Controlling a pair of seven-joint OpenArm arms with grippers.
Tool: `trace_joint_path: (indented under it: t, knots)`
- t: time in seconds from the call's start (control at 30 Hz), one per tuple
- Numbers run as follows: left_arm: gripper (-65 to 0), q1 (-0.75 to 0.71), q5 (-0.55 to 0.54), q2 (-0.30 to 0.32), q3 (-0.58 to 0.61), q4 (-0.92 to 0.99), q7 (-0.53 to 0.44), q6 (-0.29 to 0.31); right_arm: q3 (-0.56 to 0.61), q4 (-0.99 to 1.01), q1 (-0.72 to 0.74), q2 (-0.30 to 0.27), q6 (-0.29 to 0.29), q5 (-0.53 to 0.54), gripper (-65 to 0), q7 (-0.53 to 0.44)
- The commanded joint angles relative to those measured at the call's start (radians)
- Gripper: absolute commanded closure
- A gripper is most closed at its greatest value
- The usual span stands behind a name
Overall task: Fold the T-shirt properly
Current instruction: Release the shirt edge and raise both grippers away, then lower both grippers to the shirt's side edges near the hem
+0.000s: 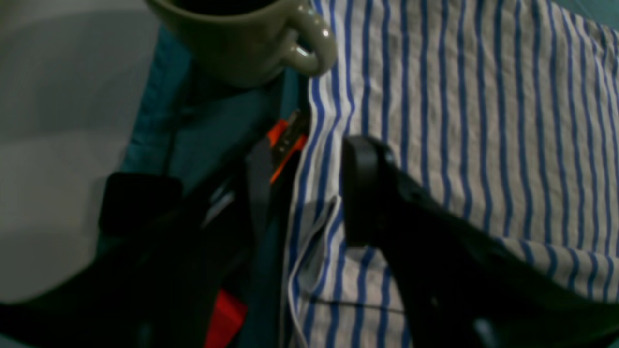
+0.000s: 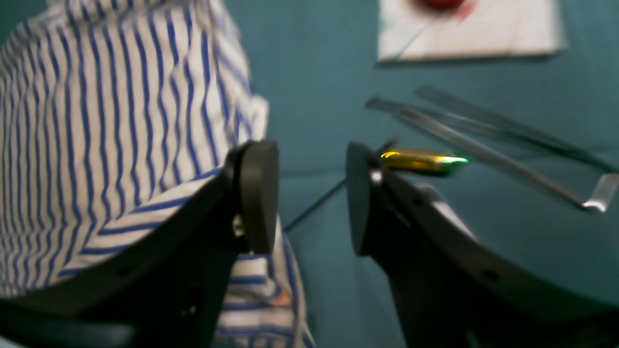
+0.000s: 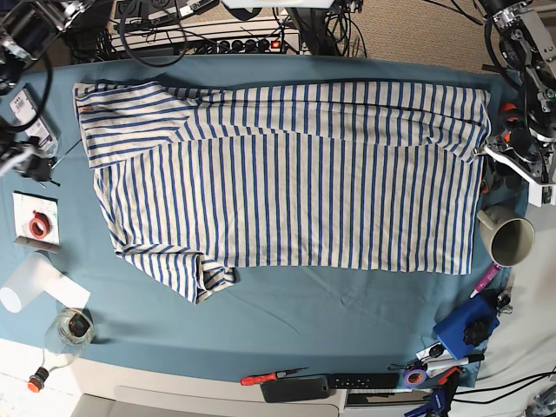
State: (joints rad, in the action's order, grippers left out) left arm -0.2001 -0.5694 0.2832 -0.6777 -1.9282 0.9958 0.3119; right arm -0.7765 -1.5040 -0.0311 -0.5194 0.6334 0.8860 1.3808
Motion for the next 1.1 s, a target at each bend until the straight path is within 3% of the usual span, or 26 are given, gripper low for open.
trace_joint_path:
  t: [0.0, 0.1, 0.23, 0.33, 0.47, 0.63, 0.73, 0.8, 1.0, 1.07]
  knots:
    - [-25.0, 0.018, -0.012, 0.016, -0.006, -0.018, -0.017, 0.004, 0.031, -0.014, 0.014, -0.019, 0.006, 0.010, -23.6, -0.049]
    - [-25.0, 0.032, -0.016, 0.016, -0.006, -0.018, -0.017, 0.005, 0.164, -0.014, 0.025, -0.012, 0.006, -0.056, -23.6, -0.145]
    - [-25.0, 0.046, -0.068, 0.015, -0.005, -0.018, -0.017, 0.061, 0.307, -0.014, 0.090, 0.013, -0.017, -0.159, -23.6, -0.214]
    - [-25.0, 0.054, -0.119, 0.013, -0.004, -0.018, -0.020, 0.111, 0.373, -0.014, 0.153, 0.040, -0.029, -0.198, -23.6, -0.257]
    - [-25.0, 0.053, -0.127, 0.011, 0.011, -0.018, -0.037, 0.135, 0.422, -0.013, 0.231, 0.077, -0.065, -0.283, -23.6, -0.333]
    - [-24.9, 0.054, -0.115, 0.011, 0.105, -0.018, -0.055, 0.135, 0.469, 0.014, 0.312, 0.106, -0.145, -0.423, -23.6, -0.406]
    - [-24.9, 0.069, -0.040, 0.011, 0.201, -0.018, -0.055, 0.130, 0.513, 0.108, 0.377, 0.106, -0.179, -0.479, -23.6, -0.435]
    - [-24.9, 0.083, 0.002, 0.010, 0.254, -0.018, -0.054, 0.127, 0.553, 0.189, 0.425, 0.106, -0.179, -0.531, -23.6, -0.457]
    - [-24.9, 0.106, 0.100, 0.010, 0.345, -0.018, -0.054, 0.042, 0.713, 0.377, 0.533, 0.106, -0.178, -0.664, -23.6, -0.490]
    - [-24.9, 0.106, 0.106, 0.010, 0.350, -0.018, -0.054, 0.039, 0.774, 0.401, 0.547, 0.106, -0.177, -0.701, -23.6, -0.550]
